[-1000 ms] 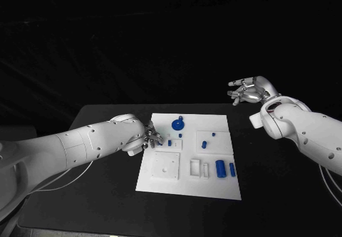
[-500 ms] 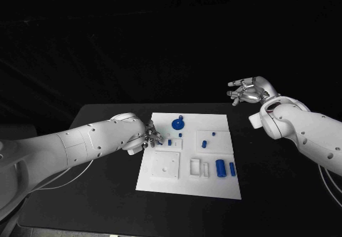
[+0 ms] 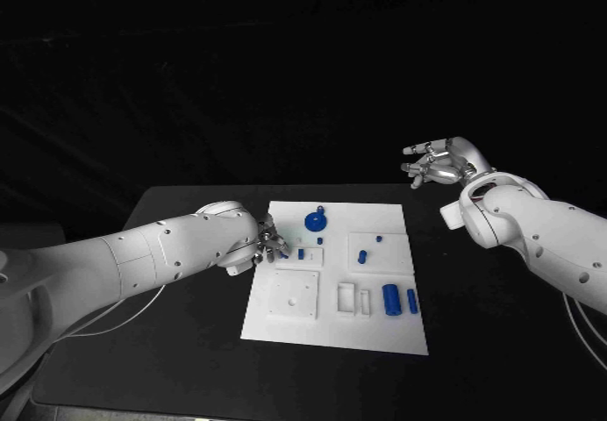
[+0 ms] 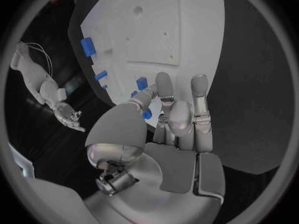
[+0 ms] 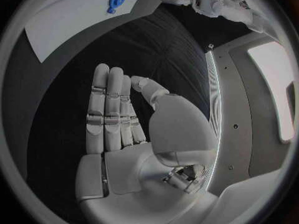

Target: Assemble the parts on the task board

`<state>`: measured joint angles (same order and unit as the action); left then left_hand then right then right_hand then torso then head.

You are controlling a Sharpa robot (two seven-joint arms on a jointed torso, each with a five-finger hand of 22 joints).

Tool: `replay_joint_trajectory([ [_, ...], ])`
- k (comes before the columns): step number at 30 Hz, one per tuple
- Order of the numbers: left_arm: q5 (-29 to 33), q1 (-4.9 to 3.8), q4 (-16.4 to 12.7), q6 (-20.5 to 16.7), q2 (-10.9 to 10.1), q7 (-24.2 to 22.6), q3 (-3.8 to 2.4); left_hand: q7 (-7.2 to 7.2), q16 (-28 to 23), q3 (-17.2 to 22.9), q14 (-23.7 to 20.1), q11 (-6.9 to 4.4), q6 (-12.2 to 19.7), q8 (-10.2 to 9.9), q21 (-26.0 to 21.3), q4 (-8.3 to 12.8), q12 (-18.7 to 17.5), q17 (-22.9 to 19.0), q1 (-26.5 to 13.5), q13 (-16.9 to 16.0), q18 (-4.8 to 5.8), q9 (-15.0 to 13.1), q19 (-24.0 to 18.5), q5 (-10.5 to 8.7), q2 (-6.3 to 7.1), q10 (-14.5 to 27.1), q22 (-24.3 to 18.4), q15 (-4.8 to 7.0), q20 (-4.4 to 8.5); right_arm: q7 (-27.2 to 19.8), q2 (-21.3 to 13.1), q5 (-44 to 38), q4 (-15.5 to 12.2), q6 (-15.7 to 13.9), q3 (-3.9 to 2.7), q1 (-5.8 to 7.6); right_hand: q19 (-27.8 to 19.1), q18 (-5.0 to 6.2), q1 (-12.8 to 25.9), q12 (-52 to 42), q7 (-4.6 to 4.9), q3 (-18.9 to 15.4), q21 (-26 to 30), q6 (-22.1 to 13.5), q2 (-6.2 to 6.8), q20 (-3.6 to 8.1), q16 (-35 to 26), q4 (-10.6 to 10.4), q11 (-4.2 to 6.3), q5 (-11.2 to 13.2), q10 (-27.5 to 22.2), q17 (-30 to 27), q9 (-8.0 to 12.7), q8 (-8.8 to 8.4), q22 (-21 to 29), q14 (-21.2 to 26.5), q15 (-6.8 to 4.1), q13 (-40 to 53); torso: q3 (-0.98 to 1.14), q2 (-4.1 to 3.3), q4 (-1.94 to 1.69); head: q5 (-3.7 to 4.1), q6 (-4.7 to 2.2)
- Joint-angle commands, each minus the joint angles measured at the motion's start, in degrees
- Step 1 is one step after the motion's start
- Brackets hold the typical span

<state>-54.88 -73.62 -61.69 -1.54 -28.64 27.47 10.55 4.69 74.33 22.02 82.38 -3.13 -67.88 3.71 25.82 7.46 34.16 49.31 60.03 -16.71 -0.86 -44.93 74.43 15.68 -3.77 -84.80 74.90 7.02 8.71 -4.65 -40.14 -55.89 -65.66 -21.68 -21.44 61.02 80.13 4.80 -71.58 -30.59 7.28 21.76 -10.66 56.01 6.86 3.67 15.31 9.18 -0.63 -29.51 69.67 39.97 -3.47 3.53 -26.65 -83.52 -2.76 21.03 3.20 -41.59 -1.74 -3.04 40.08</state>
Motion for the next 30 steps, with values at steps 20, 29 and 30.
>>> replay_joint_trajectory([
  [20, -1.93, 0.4, -0.28, 1.74, 1.2, -1.42, 0.22, -6.73, 1.1, -1.7, 0.26, -1.35, -10.03, 0.15, 0.12, -0.31, 0.59, 1.41, 1.52, -0.72, -0.47, -0.08, -0.01, -2.19, -0.21, -2.03, 1.01, 0.26, -0.81, -0.32, 0.16, -0.41, -0.04, 0.75, -0.02, -0.03, -0.23, 0.02, 0.24, -0.17, 0.14, -0.01, -0.21, 0.44, -0.09, 0.03, -0.22, 0.22, -0.03, -0.16, -0.38, -0.02, -0.05, -0.05, 0.06, -0.19, 0.17, -0.02, -0.07, -0.05, 0.02, 0.11, -0.03],
  [29, -2.71, 0.36, -0.46, 2.41, 1.45, -1.67, 0.22, -6.72, 1.76, -0.17, 0.38, -1.35, -10.32, 0.17, 0.44, 0.83, 1.06, 2.44, 1.17, -1.05, -0.69, -0.39, -0.12, 4.13, 0.15, -2.02, 1.07, 0.17, -0.97, -0.32, 0.22, -0.41, -0.04, 0.8, -0.02, -0.03, -0.27, 0.02, 0.38, -0.16, 0.14, -0.06, -0.36, 0.36, -0.13, 0.02, -0.22, 0.24, -0.04, -0.25, -0.36, -0.02, -0.05, -0.05, 0.08, -0.2, 0.18, -0.03, -0.03, 0.0, -0.03, 0.13, -0.02],
  [30, -2.73, 0.36, -0.45, 2.44, 1.45, -1.67, 0.22, -6.74, 1.88, 0.14, 0.37, -1.38, -10.35, 0.15, 0.58, 0.87, 1.14, 2.62, 0.76, -1.12, -0.76, -0.53, -0.15, 4.26, 0.13, -2.01, 1.08, 0.14, -1.02, -0.32, 0.23, -0.41, -0.04, 0.8, -0.02, -0.03, -0.27, 0.02, 0.38, -0.16, 0.14, -0.06, -0.36, 0.36, -0.13, 0.02, -0.22, 0.24, -0.04, -0.25, -0.36, -0.02, -0.05, -0.05, 0.08, -0.2, 0.18, -0.03, -0.03, 0.0, -0.03, 0.13, -0.02],
])
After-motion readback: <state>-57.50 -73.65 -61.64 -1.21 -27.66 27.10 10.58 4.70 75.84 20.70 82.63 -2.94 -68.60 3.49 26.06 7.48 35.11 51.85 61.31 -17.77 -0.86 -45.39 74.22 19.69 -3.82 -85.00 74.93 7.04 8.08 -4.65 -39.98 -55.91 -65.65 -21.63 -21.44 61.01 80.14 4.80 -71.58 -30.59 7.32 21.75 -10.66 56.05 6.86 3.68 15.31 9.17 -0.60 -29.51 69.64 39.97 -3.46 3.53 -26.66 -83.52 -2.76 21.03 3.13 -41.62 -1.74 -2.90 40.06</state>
